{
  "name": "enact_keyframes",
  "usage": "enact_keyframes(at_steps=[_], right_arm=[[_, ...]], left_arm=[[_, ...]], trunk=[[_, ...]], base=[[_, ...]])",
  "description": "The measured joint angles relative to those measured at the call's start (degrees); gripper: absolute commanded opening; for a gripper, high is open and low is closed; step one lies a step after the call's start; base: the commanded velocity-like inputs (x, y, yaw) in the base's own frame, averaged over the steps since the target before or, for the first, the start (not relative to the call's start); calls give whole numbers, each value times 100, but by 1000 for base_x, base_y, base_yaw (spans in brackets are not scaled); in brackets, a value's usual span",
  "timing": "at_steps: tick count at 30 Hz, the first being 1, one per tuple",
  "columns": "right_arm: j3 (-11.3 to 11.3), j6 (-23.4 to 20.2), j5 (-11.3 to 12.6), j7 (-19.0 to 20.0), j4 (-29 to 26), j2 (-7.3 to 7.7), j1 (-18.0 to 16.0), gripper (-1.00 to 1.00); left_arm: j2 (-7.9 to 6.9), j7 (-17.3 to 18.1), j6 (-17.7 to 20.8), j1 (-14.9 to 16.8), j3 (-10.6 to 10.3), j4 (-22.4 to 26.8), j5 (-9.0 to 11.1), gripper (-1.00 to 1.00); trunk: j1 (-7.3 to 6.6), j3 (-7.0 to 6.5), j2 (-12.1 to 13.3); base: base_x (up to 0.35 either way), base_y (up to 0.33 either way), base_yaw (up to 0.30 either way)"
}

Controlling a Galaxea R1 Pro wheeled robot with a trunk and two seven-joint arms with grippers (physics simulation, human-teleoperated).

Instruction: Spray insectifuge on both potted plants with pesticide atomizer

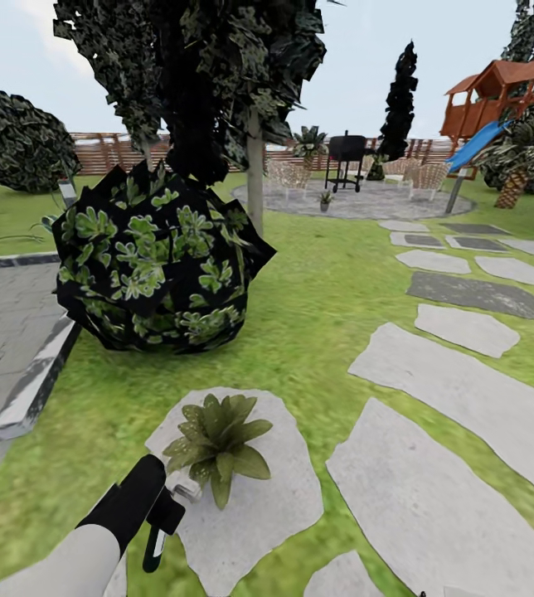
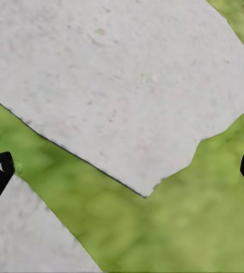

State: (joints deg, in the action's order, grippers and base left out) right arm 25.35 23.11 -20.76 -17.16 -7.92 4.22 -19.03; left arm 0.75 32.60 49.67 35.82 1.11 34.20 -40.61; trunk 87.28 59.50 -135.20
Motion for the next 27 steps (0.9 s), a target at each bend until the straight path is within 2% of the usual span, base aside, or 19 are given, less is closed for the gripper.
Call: enact_keyframes(at_steps=[12, 22, 27], right_arm=[[1, 0, 0, 9, -1, 1, 1, 100], [0, 0, 0, 9, 4, -8, 0, 100], [0, 0, 0, 11, 9, -9, -1, 100]], left_arm=[[-1, -2, 0, 0, 0, 2, 1, -100], [-10, -1, 9, 1, 0, 8, -1, -100], [-10, -1, 11, 0, 4, 9, -1, -100]], trunk=[[1, 0, 1], [1, 0, 1], [3, 0, 1]], base=[[0, -276, 51], [-8, -278, 260], [-168, -210, 277]])
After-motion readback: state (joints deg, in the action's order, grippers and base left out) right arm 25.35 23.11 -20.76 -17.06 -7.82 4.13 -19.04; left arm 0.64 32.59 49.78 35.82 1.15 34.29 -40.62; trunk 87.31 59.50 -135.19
